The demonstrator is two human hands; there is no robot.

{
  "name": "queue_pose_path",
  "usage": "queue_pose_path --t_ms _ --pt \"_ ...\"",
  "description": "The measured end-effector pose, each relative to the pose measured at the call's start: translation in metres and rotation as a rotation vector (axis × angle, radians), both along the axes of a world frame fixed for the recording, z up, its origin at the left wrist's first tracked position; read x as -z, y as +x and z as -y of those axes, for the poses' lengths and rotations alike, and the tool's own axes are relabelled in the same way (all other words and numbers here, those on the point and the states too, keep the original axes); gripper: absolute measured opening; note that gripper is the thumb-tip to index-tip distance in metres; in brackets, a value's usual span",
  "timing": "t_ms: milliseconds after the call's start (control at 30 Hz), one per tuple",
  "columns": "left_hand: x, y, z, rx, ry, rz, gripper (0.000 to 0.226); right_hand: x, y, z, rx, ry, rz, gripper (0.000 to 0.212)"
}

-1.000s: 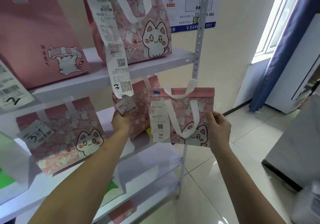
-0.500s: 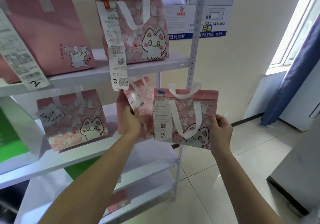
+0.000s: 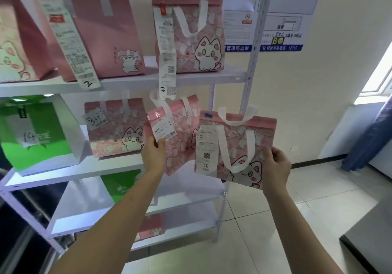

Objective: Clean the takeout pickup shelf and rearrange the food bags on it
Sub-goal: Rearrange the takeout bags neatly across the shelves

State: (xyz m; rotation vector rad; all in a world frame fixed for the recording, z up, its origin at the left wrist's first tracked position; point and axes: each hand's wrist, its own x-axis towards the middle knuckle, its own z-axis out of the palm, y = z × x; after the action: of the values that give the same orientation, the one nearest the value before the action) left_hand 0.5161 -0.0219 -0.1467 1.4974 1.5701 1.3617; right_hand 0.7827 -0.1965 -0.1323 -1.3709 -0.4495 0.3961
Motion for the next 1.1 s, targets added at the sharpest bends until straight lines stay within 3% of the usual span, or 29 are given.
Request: queue_pose_path --t_ms 167,300,667,800,1100 --pt "-0.003 -0.033 0.0 -0.037 -0.033 0.036 0.011 -0.001 -0.013 -0.007 -0.002 -0.012 0.001 0.016" --pt "-0.004 -0.06 -0.002 -0.046 -0.014 0.018 0.026 -0.002 -0.027 -0.015 0.009 -0.029 0.004 0.016" --pt "0.006 -0.148 -0.02 -0.129 -0.023 -0.118 0.014 -0.011 -0.064 -0.049 0.05 -0.01 0.049 0.014" --pt "0.013 -0.175 -0.025 -0.114 -0.039 -0.175 0.015 -0.009 -0.068 -0.059 0.073 0.007 0.005 0.014" --pt "0.04 -0.201 -0.015 -0.025 -0.104 -0.111 0.016 0.002 -0.099 -0.088 0.081 -0.035 0.028 0.012"
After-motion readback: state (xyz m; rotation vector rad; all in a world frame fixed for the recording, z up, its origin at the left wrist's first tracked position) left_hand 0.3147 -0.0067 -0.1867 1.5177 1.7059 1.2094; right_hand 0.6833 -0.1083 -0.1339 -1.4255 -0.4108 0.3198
